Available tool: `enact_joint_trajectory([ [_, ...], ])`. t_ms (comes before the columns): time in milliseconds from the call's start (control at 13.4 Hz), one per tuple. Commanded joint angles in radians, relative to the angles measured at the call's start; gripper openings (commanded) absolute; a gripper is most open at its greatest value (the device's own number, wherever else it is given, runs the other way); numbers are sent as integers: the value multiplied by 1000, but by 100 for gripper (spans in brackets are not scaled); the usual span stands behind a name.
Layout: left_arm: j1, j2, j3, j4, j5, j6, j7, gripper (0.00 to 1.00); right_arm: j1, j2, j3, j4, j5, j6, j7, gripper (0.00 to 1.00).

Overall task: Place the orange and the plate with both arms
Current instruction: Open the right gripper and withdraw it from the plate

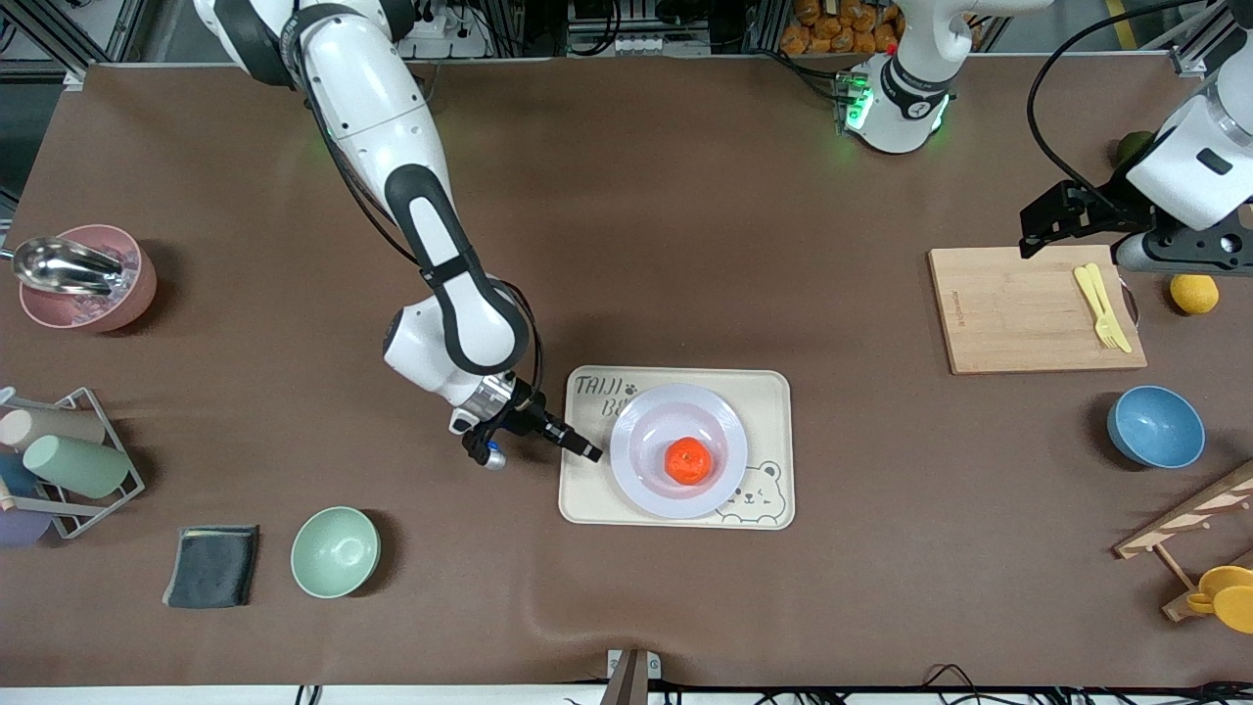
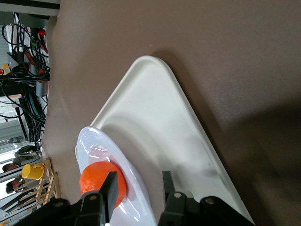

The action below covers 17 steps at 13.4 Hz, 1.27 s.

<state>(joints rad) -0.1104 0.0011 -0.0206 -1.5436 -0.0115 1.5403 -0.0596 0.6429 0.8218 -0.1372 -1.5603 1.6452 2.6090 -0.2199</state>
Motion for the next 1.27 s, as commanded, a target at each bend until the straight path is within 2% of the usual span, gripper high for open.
enact_joint_trajectory([
  [0,3,-3,4,-1,-13,9,24,100,-80,-59,11,-17,-221,-116,176,47],
  [149,3,-3,4,-1,-13,9,24,100,-117,-84,-14,-10,-435,-206,284,53],
  [223,3,-1,4,-1,-13,9,24,100,-140,-92,-34,-7,-496,-269,286,56],
  [447,5,-1,4,-1,-13,9,24,100,-178,-92,-114,20,-582,-438,255,63],
  [670,5,-1,4,-1,-13,9,24,100,-196,-92,-195,49,-599,-582,194,67],
  [894,5,-1,4,-1,-13,9,24,100,-271,-90,-206,57,-604,-668,76,72],
  [1117,5,-3,4,-1,-13,9,24,100,-344,-90,-205,83,-689,-717,-12,90],
  [1191,5,-3,4,-1,-13,9,24,100,-364,-90,-205,101,-728,-742,-18,93],
])
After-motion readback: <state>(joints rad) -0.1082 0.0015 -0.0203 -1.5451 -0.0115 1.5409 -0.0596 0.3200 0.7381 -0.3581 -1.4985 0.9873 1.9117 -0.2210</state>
